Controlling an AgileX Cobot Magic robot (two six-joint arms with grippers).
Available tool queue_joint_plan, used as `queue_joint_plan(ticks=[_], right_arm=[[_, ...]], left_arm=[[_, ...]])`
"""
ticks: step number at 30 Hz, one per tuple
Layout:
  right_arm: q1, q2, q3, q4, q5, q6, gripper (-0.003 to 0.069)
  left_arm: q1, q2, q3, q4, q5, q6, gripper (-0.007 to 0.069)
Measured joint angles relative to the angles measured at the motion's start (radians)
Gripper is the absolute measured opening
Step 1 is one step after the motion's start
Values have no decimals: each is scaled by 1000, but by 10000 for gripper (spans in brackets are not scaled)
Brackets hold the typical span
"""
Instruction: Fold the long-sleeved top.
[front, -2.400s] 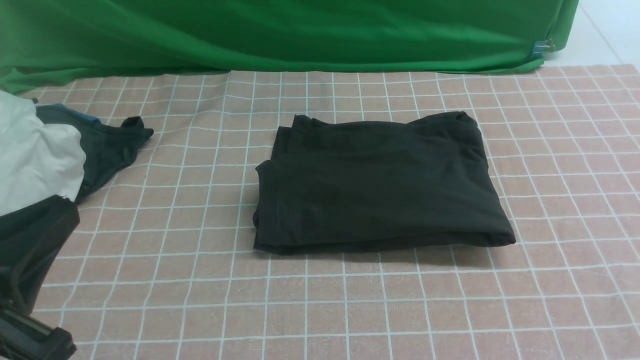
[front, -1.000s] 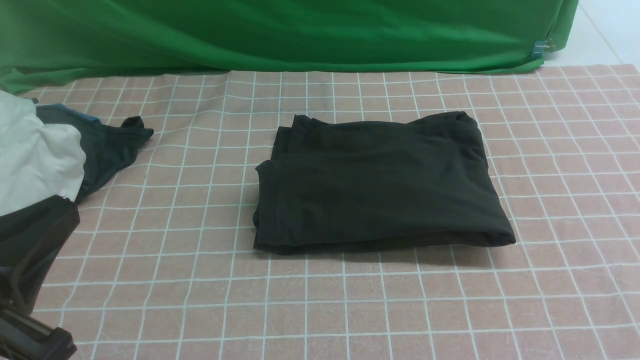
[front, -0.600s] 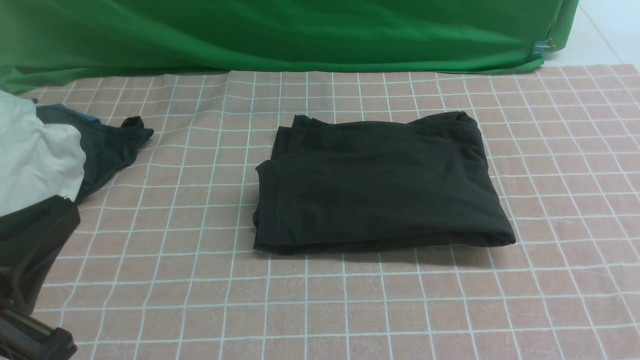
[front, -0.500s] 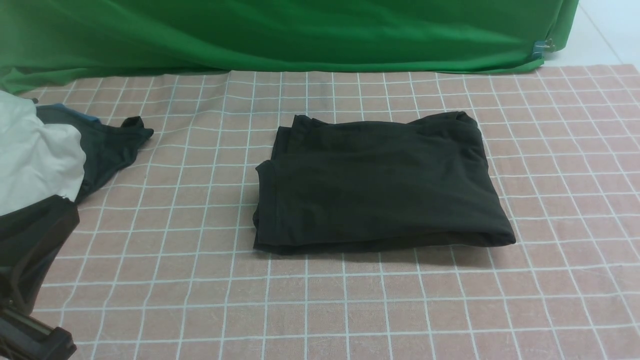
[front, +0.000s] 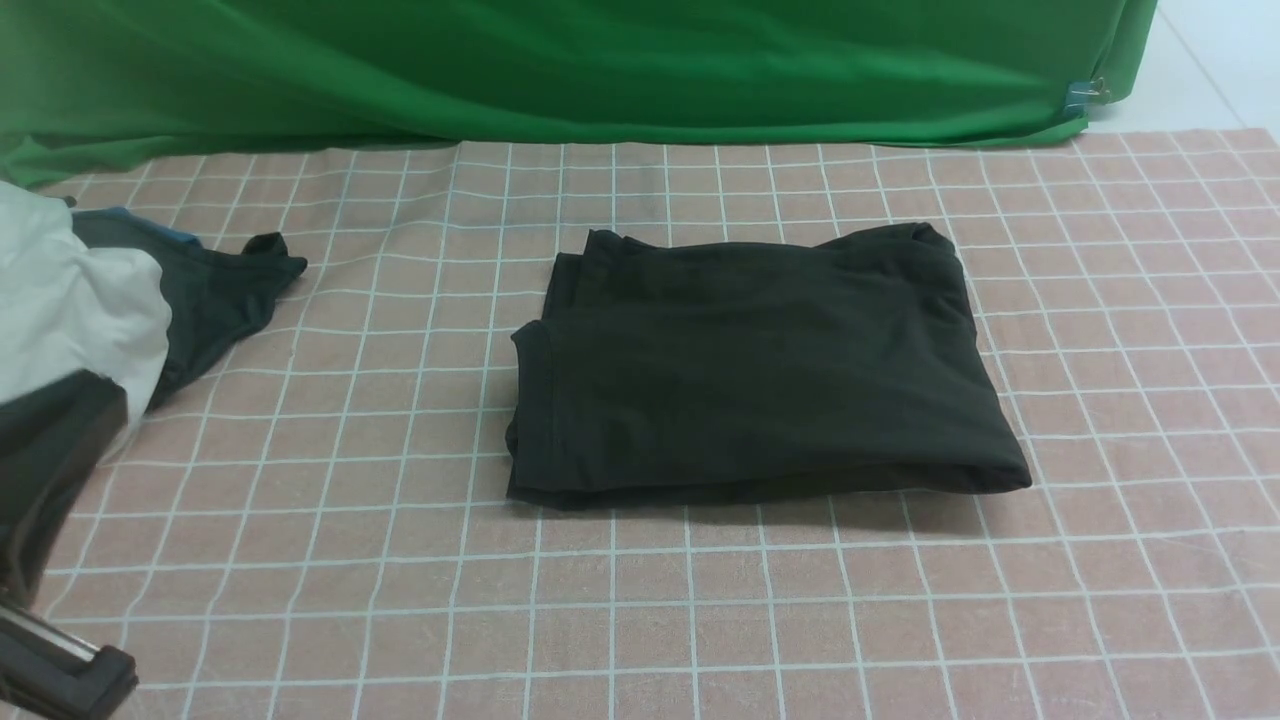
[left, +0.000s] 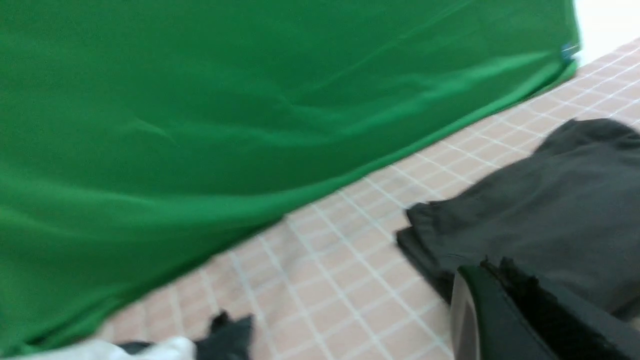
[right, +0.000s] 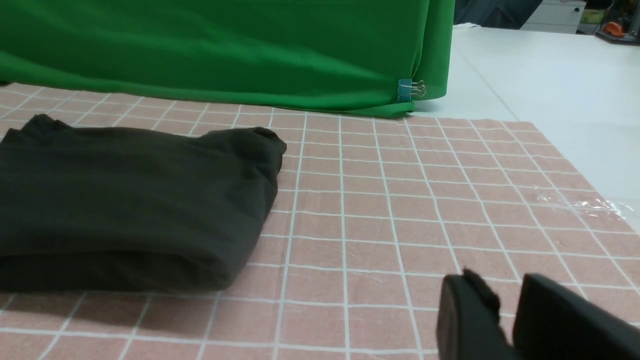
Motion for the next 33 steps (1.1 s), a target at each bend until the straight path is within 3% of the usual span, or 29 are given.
queue_joint_plan(ticks=[4, 9, 13, 19, 26, 33], right_arm=[[0, 0, 0, 0, 0, 0, 190], [0, 0, 0, 0, 0, 0, 200], [0, 0, 0, 0, 0, 0, 206], [0, 0, 0, 0, 0, 0, 223], [0, 0, 0, 0, 0, 1, 237], [0, 0, 0, 0, 0, 1, 237]], left_arm=[[31, -9, 51, 52, -94, 2, 18], [151, -88, 164, 42, -216, 0, 18], [228, -159, 230, -18, -210, -37, 18], [344, -281, 306, -107, -69, -120, 18], [370, -331, 379, -181, -37, -139, 18], [329, -336, 381, -183, 42, -141, 18]])
